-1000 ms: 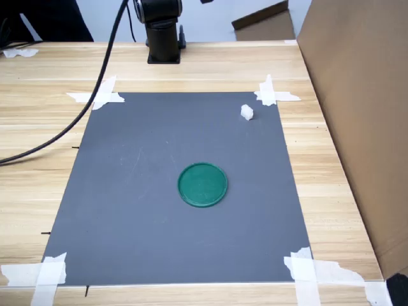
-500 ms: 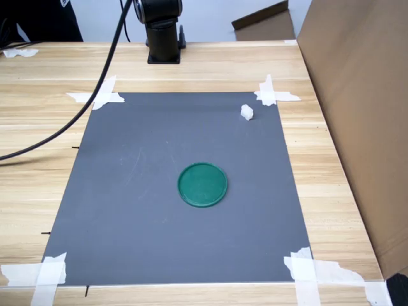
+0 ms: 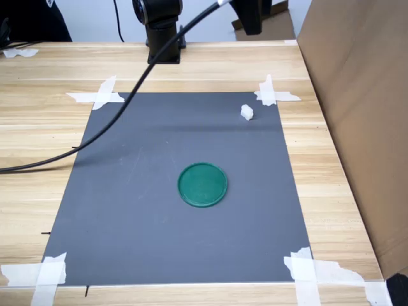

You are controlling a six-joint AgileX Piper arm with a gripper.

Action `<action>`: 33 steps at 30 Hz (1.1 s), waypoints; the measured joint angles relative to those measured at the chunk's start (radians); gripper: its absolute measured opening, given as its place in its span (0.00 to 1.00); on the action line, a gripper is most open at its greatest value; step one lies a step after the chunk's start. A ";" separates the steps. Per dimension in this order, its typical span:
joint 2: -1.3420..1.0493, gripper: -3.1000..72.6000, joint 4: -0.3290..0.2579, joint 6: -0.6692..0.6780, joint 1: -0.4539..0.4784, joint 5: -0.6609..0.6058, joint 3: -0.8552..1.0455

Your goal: Grasp a white terminal and put it in the green lid.

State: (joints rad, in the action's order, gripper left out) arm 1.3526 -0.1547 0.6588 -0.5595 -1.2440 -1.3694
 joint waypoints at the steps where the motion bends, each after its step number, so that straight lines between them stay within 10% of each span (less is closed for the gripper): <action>1: 0.000 0.80 0.009 -0.023 -0.018 0.000 0.005; 19: 0.098 0.79 0.099 0.037 -0.092 0.236 0.326; 33: 0.181 0.79 0.036 0.107 -0.092 0.308 0.326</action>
State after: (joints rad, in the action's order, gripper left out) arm 1.5340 -0.1185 0.7663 -0.6513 -0.9363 -1.0430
